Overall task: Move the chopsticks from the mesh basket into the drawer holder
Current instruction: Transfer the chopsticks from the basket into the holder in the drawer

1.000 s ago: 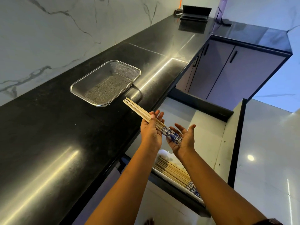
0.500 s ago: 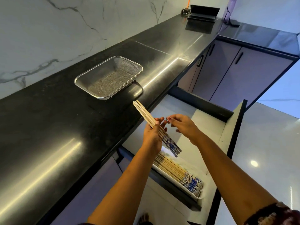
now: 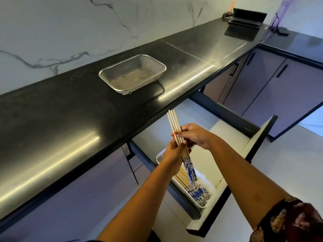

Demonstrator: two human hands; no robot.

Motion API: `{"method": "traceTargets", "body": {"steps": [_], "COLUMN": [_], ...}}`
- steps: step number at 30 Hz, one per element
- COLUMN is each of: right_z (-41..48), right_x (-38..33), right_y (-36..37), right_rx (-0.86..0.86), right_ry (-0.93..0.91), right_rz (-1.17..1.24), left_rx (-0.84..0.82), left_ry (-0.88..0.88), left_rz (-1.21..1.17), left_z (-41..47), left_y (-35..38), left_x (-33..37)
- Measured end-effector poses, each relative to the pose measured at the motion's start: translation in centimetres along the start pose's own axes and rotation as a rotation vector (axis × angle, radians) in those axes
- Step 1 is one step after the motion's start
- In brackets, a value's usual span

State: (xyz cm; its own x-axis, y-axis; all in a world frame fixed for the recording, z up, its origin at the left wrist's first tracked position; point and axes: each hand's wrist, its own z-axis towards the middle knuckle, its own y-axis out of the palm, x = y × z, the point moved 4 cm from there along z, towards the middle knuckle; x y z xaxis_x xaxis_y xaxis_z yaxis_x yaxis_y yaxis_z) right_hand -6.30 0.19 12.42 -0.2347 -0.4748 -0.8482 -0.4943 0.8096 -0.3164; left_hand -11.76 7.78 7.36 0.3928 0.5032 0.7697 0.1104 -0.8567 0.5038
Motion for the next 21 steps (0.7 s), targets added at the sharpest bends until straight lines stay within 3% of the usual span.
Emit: {"method": "traceTargets", "body": {"steps": [4,6,13,16,21], "right_z": [-0.2,-0.2,0.5,1.5,3.4], "right_x": [1.9,3.2,9.4,12.5,13.9], "right_y": [-0.4,-0.7,-0.2,0.8,2.5], "right_rx": [-0.050,-0.049,-0.011,0.013,0.032], "right_ry": [0.048,0.077,0.204,0.260,0.203], "right_rz": [0.006,0.020,0.018,-0.027,-0.304], "left_rx": [0.099,0.177,0.610,0.614,0.497], "left_ry": [-0.001,0.009,0.005,-0.012,-0.060], "left_rz": [0.111,0.275,0.710,0.913,1.236], "left_z": [-0.3,-0.6,-3.6,-4.0,-3.4], "left_y": [0.0,-0.3,-4.9,-6.7,-7.8], "left_x": [-2.3,-3.4,-5.6,-5.7,-5.9]}}
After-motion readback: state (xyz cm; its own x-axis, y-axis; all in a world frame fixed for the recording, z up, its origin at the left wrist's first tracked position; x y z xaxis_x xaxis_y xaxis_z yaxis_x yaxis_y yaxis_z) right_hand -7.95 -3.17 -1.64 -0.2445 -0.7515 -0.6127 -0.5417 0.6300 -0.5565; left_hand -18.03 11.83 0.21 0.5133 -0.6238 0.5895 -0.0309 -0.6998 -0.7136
